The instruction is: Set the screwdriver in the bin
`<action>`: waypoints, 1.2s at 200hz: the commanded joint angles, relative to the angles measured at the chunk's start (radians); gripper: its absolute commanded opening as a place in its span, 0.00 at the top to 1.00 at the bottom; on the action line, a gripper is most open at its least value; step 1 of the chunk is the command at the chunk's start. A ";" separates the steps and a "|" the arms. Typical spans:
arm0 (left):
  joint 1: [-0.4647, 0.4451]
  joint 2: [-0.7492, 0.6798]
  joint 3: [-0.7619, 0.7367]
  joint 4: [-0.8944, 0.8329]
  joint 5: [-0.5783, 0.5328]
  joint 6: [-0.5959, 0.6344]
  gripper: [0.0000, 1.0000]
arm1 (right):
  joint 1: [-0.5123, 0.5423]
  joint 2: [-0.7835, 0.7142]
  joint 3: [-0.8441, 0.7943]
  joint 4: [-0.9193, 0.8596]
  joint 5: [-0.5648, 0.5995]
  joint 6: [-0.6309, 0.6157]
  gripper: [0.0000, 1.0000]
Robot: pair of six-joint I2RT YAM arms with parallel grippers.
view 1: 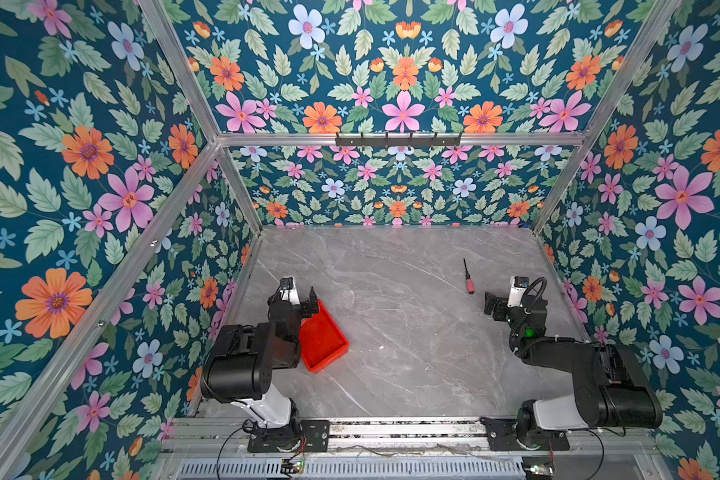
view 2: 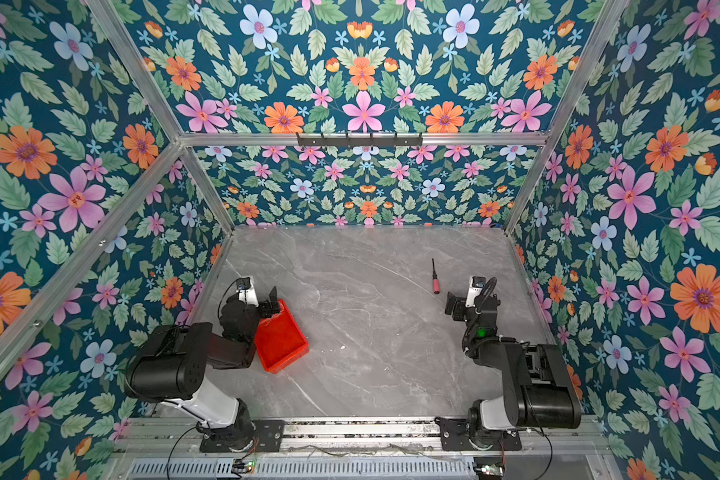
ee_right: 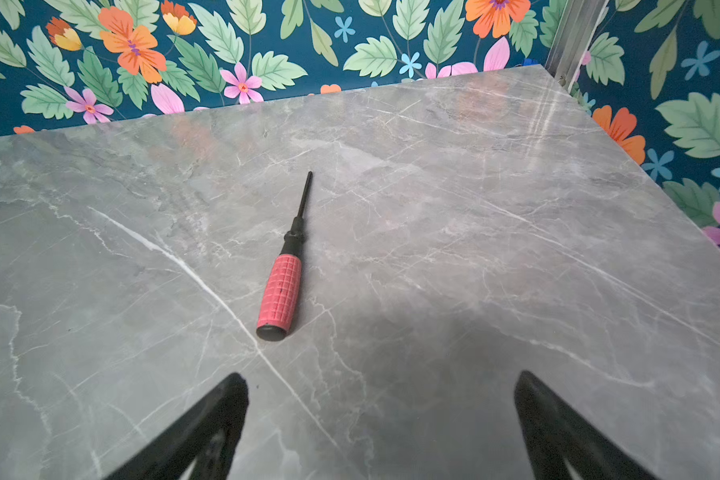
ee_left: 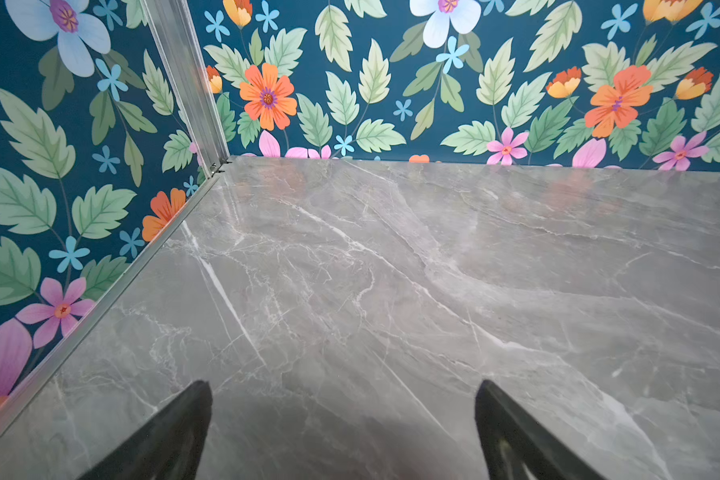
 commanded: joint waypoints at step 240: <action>0.001 -0.003 -0.001 0.018 -0.001 -0.004 0.00 | 0.001 0.000 -0.002 0.042 0.000 0.005 0.01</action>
